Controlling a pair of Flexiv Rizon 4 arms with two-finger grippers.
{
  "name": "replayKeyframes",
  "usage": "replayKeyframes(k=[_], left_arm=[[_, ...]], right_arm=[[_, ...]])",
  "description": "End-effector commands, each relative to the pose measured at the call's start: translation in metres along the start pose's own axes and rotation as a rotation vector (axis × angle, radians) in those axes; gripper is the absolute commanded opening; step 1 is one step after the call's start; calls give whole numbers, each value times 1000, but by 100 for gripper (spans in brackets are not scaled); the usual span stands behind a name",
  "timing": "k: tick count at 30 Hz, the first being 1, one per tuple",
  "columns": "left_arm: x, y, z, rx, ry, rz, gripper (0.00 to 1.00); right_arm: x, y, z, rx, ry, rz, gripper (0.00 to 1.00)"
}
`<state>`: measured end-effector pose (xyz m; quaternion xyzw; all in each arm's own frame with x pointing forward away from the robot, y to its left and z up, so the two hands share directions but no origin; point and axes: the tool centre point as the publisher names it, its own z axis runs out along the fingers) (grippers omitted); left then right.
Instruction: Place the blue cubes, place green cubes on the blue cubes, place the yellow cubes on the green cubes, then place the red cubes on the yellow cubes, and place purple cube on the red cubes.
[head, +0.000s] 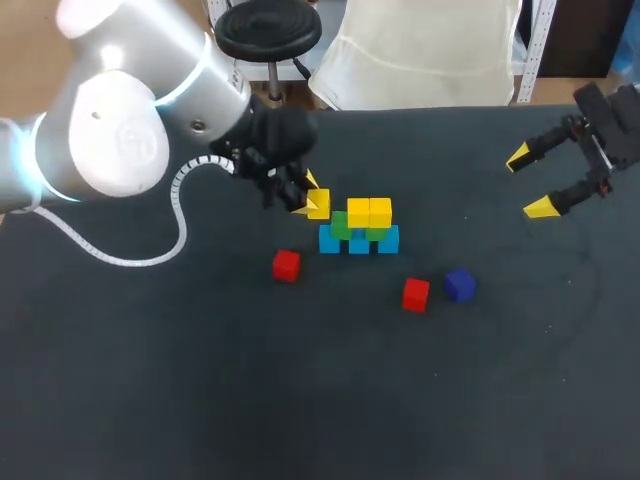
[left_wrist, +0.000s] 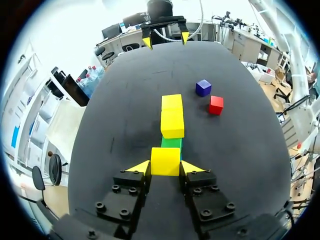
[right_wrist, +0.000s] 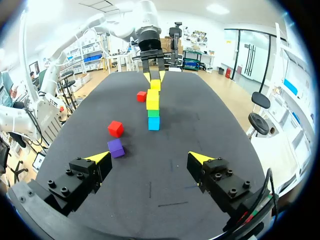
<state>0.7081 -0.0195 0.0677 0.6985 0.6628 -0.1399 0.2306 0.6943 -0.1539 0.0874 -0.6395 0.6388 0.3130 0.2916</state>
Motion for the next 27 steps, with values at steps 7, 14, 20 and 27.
replayKeyframes(k=[7, 14, 20, 27], left_arm=[[-5, 0, 4, 10, 2, 9, 0], [-8, -2, 8, 17, 9, 17, 0], [-10, -2, 11, 23, 15, 17, 0], [-14, -1, 14, 32, -5, 23, 0]], right_arm=[[0, -1, 0, -1, -1, -1, 100], [0, -1, 0, -1, -1, -1, 100], [0, -1, 0, -1, -1, -1, 100], [0, -1, 0, -1, -1, -1, 100]])
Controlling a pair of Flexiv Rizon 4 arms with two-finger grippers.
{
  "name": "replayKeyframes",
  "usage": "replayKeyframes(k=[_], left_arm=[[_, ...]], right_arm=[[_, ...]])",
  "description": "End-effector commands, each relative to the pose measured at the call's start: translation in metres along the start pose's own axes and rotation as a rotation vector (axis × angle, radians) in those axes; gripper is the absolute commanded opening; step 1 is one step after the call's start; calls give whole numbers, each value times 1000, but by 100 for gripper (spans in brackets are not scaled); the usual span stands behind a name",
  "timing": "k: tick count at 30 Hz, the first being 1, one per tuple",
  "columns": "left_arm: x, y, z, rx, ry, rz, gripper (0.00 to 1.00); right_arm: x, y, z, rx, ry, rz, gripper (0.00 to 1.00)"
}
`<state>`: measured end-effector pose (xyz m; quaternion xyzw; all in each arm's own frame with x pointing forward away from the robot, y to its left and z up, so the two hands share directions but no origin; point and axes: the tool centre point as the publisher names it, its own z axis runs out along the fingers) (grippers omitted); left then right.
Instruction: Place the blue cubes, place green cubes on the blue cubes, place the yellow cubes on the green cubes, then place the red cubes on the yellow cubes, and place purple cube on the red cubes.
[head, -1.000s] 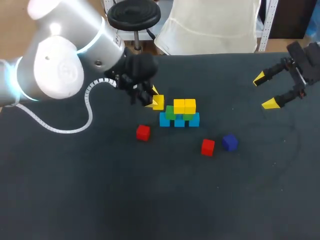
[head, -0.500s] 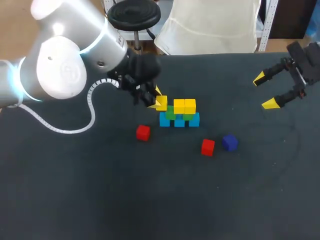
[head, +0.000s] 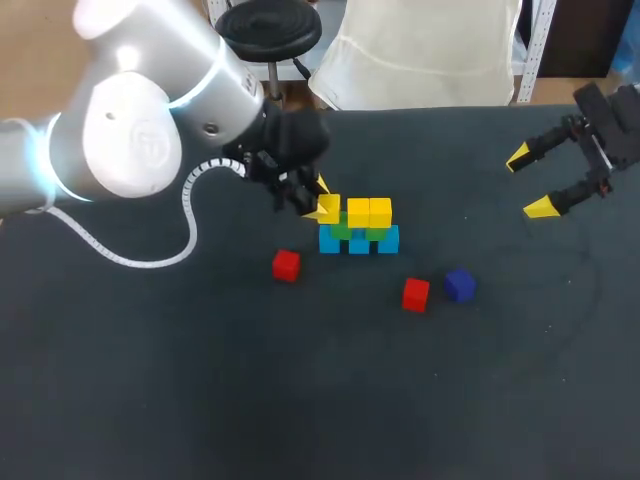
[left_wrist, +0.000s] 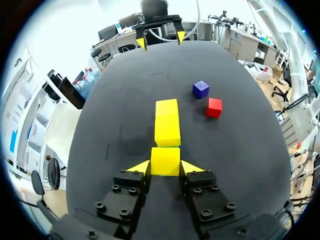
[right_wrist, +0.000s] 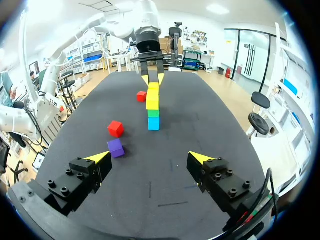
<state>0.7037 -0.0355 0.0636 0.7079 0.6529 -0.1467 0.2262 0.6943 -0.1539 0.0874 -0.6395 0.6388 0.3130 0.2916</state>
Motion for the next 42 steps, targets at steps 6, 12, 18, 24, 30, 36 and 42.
replayKeyframes(k=[6, 12, 18, 24, 30, 36, 42], left_arm=[[-2, 4, 4, 12, -8, -1, 0], [-2, 4, 6, 16, -6, -1, 0], [-2, 4, 7, 19, 0, 5, 2], [-3, 4, 8, 22, -6, 5, 3], [-3, 4, 9, 25, -6, 7, 7], [-3, 4, 10, 29, -8, 9, 15], [-3, 5, 10, 31, -5, 9, 20]], right_arm=[[0, -1, 0, -1, -1, -1, 100], [0, -1, 0, -1, -1, -1, 100], [0, -1, 0, -1, -1, -1, 100], [0, -1, 0, -1, -1, -1, 100], [0, -1, 0, -1, -1, -1, 100], [0, -1, 0, -1, -1, -1, 100], [0, -1, 0, -1, -1, -1, 100]])
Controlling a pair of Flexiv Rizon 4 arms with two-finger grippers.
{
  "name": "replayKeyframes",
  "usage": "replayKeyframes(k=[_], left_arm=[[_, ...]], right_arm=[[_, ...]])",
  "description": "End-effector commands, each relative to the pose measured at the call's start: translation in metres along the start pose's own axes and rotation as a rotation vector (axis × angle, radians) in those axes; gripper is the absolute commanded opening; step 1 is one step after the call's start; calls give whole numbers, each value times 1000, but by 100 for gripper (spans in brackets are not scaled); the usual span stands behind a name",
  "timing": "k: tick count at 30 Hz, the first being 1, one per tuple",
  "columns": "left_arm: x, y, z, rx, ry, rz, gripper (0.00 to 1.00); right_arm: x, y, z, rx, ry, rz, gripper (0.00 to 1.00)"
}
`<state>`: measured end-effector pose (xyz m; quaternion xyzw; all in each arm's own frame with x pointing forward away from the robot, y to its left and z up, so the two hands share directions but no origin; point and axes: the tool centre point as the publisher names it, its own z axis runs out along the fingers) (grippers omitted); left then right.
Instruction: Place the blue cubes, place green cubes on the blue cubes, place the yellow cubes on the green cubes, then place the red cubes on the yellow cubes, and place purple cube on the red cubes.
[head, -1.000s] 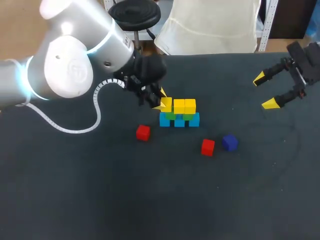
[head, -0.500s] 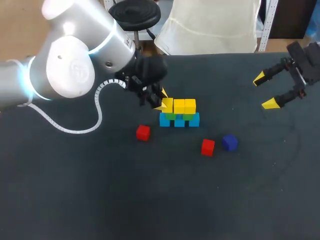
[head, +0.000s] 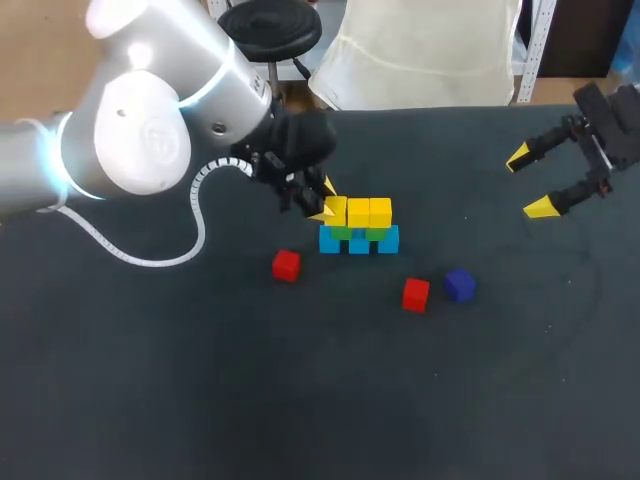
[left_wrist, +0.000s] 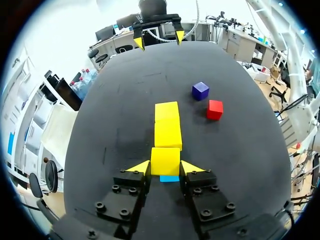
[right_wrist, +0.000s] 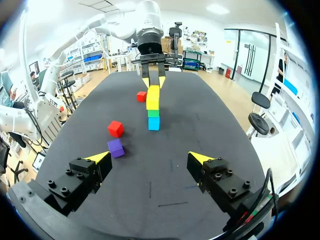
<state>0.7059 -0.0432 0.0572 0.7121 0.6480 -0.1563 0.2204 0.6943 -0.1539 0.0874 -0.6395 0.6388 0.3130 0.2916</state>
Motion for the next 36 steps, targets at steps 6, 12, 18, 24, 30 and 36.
replayKeyframes(k=[6, 12, 18, 24, 30, 36], left_arm=[[-1, 3, 1, 10, 5, 5, 29], [-2, 4, 2, 14, 2, 7, 41], [-3, 4, 2, 20, -1, 14, 100], [1, 2, -3, 19, 3, 6, 100], [17, -6, -17, 8, 12, -26, 100], [34, -16, -30, -1, 17, -36, 100]], right_arm=[[0, -1, 0, -1, -1, -1, 100], [0, -1, 0, -1, -1, -1, 100], [0, -1, 0, -1, -1, -1, 100], [0, -1, 0, -1, -1, -1, 100], [0, -1, 0, -1, -1, -1, 100], [0, -1, 0, -1, -1, -1, 100]])
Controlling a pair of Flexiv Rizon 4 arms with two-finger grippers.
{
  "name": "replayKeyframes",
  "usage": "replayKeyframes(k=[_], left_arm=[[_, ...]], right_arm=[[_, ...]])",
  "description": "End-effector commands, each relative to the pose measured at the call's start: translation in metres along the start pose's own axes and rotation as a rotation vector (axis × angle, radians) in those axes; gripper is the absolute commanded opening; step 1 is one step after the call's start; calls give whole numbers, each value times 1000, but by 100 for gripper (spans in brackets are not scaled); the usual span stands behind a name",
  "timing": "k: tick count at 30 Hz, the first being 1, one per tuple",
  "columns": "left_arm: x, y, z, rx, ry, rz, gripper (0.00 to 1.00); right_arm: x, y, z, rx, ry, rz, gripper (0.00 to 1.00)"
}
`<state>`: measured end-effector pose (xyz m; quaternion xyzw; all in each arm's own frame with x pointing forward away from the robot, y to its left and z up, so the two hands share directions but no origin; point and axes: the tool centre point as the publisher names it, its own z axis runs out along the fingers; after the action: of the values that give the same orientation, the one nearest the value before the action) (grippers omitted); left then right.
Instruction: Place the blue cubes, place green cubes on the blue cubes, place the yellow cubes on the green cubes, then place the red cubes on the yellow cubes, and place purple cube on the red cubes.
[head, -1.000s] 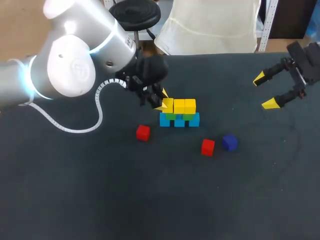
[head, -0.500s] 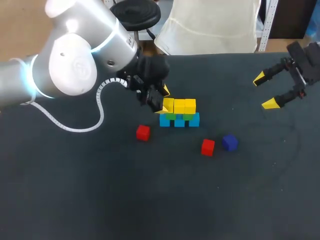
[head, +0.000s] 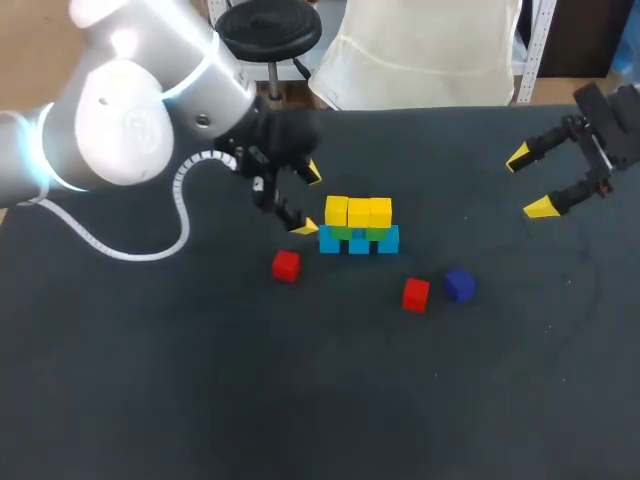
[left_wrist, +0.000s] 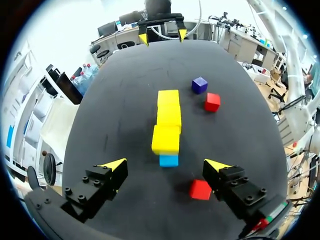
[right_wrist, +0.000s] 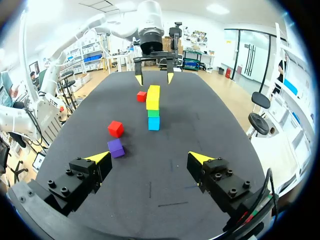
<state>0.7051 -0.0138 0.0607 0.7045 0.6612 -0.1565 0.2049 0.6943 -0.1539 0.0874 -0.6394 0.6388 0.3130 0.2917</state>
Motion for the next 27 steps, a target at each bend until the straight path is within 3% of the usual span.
replayKeyframes(k=[1, 8, 21, 27], left_arm=[[14, -15, -13, -16, -8, -3, 100], [26, -26, -17, 12, -15, 61, 100], [42, -46, 8, 119, 0, 179, 100], [46, -52, 14, 126, -6, 204, 100]], right_arm=[[0, -1, 0, -1, -1, -1, 100], [0, -1, 0, -1, -1, -1, 100], [0, -1, 0, -1, -1, -1, 100], [0, -1, 0, -1, -1, -1, 100]])
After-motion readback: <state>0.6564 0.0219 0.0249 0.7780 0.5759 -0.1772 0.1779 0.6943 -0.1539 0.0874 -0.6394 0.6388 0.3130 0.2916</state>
